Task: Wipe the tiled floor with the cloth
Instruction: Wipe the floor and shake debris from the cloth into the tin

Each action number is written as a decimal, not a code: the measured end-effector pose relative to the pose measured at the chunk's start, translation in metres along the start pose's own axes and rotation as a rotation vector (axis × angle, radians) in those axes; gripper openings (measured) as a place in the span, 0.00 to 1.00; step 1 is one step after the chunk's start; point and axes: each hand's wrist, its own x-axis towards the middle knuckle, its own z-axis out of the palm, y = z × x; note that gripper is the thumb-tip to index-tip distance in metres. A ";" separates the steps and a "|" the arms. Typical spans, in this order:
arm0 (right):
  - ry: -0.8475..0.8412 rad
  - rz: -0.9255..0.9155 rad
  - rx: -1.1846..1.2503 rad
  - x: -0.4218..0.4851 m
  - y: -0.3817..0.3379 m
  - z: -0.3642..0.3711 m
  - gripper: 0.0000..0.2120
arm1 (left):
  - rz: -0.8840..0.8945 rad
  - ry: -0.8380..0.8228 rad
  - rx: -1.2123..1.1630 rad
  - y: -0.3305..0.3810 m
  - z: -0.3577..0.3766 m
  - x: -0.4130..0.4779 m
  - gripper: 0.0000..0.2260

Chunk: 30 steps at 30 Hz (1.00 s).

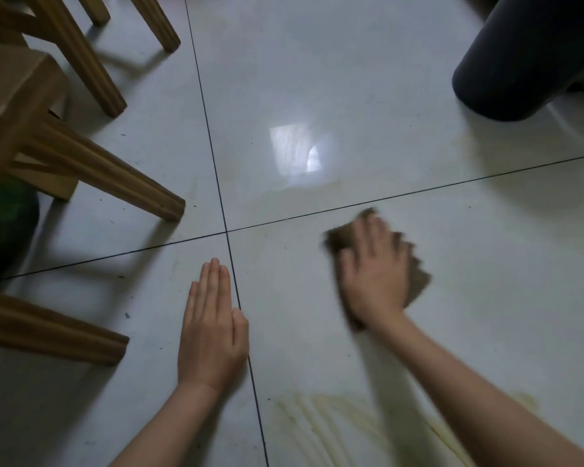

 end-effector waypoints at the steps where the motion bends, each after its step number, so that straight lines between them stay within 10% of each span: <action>1: -0.043 -0.170 0.023 -0.021 -0.021 0.002 0.27 | -0.005 0.002 -0.003 0.000 -0.001 0.000 0.29; 6: -0.334 -1.033 0.196 -0.060 -0.018 -0.009 0.21 | -0.018 0.013 -0.048 0.001 -0.002 -0.003 0.29; 13: 0.030 0.024 0.061 0.069 0.031 -0.005 0.21 | -0.004 0.034 -0.028 0.000 0.007 -0.003 0.28; 17: 0.044 -0.355 0.198 0.053 -0.055 0.019 0.21 | 0.005 0.069 -0.106 -0.001 0.004 -0.002 0.28; 24: -0.501 -1.120 0.366 -0.063 -0.033 -0.014 0.18 | 0.035 0.126 -0.270 -0.005 -0.003 -0.002 0.28; 30: -0.276 -0.755 0.247 0.044 0.053 -0.061 0.15 | 0.058 0.064 -0.135 0.000 -0.001 -0.001 0.28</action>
